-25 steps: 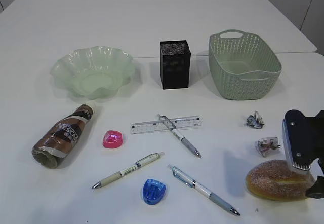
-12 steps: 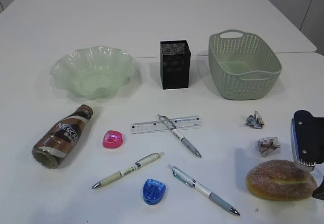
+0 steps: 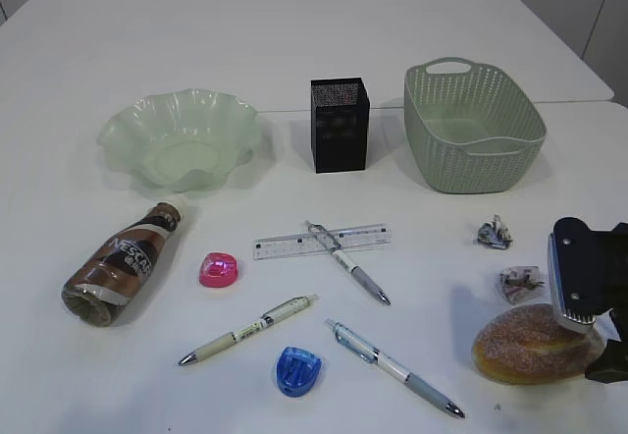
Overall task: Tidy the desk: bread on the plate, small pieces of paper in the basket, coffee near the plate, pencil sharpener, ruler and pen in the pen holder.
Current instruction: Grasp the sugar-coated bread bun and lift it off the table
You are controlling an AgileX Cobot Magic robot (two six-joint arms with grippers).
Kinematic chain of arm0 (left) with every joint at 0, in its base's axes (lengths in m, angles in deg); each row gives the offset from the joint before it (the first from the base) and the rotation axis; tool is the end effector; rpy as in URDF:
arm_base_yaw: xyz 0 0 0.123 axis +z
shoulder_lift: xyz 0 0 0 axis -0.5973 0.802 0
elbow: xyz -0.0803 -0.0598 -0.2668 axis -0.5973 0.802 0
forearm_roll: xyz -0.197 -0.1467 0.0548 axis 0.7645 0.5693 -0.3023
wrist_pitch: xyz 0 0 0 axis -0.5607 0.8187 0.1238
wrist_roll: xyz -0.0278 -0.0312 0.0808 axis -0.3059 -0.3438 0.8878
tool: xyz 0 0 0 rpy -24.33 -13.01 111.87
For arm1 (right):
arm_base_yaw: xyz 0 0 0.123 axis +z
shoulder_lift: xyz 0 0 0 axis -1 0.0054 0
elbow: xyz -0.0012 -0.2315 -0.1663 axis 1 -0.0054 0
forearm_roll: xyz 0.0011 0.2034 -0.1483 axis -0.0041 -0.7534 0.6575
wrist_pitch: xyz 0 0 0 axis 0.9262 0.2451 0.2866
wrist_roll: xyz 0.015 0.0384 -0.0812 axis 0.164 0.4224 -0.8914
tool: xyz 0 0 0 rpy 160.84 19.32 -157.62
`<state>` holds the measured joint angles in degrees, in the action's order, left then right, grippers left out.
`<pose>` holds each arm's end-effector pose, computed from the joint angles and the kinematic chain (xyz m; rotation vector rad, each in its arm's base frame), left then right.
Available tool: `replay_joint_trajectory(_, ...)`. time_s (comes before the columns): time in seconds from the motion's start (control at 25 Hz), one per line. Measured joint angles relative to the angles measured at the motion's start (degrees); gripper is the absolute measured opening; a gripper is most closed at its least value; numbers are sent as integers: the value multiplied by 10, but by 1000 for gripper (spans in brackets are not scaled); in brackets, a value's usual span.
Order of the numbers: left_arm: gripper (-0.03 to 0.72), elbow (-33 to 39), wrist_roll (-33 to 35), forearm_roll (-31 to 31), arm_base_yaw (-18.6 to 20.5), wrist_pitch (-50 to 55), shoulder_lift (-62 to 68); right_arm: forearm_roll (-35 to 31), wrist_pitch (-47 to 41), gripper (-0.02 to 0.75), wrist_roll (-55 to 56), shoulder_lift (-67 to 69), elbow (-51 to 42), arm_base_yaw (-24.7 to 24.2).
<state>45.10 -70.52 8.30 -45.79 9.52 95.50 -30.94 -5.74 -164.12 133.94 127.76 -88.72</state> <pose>0.0397 -0.0269 0.3142 0.2404 2.1292 -0.3677 0.2459 0.0111 0.1470 -1.7979 2.3077 -0.0950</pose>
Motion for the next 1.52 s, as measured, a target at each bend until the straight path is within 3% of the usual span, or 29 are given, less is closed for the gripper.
replay_joint_trajectory(0.36, 265, 0, 0, 1, 0, 0, 0, -19, 7, 554, -23, 15, 0, 0)
replay_joint_trajectory(0.52, 265, 0, 0, 2, 0, -1, 0, -22, 9, 491, -25, 16, 0, 0)
replay_joint_trajectory(0.56, 265, 0, 0, 2, 0, -1, 0, -23, 9, 399, -26, 16, 0, 0)
replay_joint_trajectory(0.72, 265, 0, 0, 2, 0, -2, 0, -25, 9, 276, -27, 16, 0, 0)
replay_joint_trajectory(1.0, 265, 0, 0, 3, 0, -2, 0, -44, -2, 244, -27, -15, 0, 0)
replay_joint_trajectory(1.4, 265, 0, 0, 3, 0, 11, 0, -225, -76, 236, -28, -147, 0, 0)
replay_joint_trajectory(1.52, 265, 0, 0, 7, 0, 21, 0, -251, -98, 236, -28, -180, 0, 11)
